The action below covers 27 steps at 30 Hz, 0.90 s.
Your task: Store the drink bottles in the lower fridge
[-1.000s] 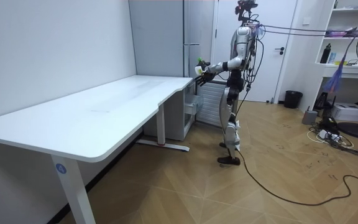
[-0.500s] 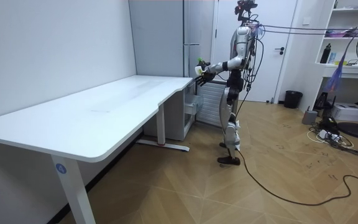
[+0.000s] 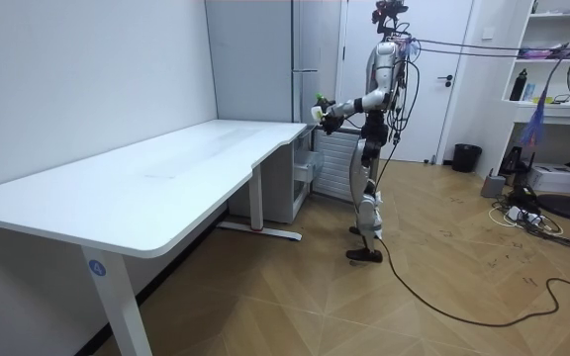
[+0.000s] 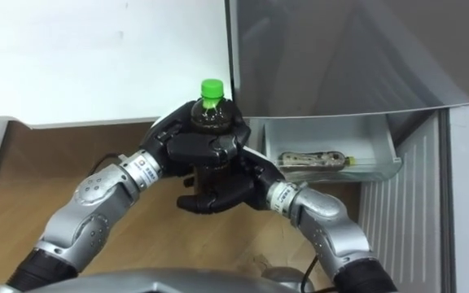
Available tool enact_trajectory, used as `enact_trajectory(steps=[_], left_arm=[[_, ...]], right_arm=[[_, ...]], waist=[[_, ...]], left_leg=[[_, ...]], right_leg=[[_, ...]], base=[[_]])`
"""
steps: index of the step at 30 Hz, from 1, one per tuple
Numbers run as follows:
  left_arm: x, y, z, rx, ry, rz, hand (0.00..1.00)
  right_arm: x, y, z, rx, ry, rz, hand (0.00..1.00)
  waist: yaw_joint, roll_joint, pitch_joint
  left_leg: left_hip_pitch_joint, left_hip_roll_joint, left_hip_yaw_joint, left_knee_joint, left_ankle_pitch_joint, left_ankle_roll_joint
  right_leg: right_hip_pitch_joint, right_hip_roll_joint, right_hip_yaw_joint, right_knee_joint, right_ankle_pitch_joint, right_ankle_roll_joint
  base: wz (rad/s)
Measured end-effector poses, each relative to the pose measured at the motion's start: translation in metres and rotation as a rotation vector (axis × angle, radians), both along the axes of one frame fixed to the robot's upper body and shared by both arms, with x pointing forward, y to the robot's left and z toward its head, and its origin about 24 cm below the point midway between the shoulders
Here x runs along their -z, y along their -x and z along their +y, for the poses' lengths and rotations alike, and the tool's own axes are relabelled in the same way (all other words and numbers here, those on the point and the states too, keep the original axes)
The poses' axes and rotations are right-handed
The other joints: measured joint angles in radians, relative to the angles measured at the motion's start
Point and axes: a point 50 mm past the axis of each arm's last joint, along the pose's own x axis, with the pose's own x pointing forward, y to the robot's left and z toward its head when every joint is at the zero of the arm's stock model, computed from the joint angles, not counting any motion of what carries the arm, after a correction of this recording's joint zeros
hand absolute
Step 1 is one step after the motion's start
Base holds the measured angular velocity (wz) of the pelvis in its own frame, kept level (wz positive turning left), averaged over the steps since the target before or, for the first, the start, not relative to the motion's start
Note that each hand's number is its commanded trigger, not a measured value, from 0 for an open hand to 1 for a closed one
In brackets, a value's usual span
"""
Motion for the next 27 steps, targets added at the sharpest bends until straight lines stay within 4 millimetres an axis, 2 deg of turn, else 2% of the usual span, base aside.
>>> enact_trajectory(steps=[6, 8, 9, 17, 27], left_arm=[[-0.0005, -0.0005, 0.0003, -0.011, 0.017, 0.005, 1.00], [-0.0011, -0.0010, -0.0013, -0.016, 0.027, 0.004, 0.58], [-0.0011, -0.0010, -0.0016, -0.016, 0.028, 0.004, 0.00], [-0.0012, -0.0016, -0.0032, -0.040, 0.027, 0.008, 0.00], [-0.0008, -0.0017, -0.0039, -0.059, 0.017, 0.013, 0.00]], right_arm=[[-0.0011, 0.0002, 0.0005, -0.011, 0.004, -0.022, 1.00], [-0.0019, -0.0004, -0.0004, -0.008, 0.005, -0.034, 1.00], [-0.0020, -0.0005, -0.0007, -0.008, 0.006, -0.036, 1.00], [-0.0019, -0.0007, -0.0014, -0.002, 0.009, -0.036, 1.00], [-0.0011, -0.0005, 0.0001, 0.009, 0.016, -0.033, 1.00]], waist=[[0.001, -0.003, -0.0013], [0.001, -0.004, -0.0017], [0.001, -0.004, -0.0018], [0.002, -0.018, -0.0054], [0.003, -0.018, -0.0048]], left_leg=[[-0.002, -0.001, 0.001, 0.000, 0.000, 0.000], [-0.002, -0.001, 0.001, 0.001, 0.000, 0.000], [-0.002, -0.001, 0.001, 0.001, 0.000, 0.000], [-0.005, -0.001, 0.001, 0.009, 0.000, 0.000], [-0.010, 0.000, -0.008, 0.014, 0.000, 0.000]], right_leg=[[-0.002, -0.001, 0.000, -0.001, 0.000, 0.000], [-0.002, -0.001, 0.000, -0.001, 0.000, 0.000], [-0.002, -0.001, 0.000, -0.001, 0.000, 0.000], [-0.001, -0.001, 0.000, -0.001, 0.000, 0.000], [-0.003, 0.001, -0.002, 0.000, 0.000, 0.000]], base=[[0.00], [0.00], [0.00], [0.00], [0.01]])
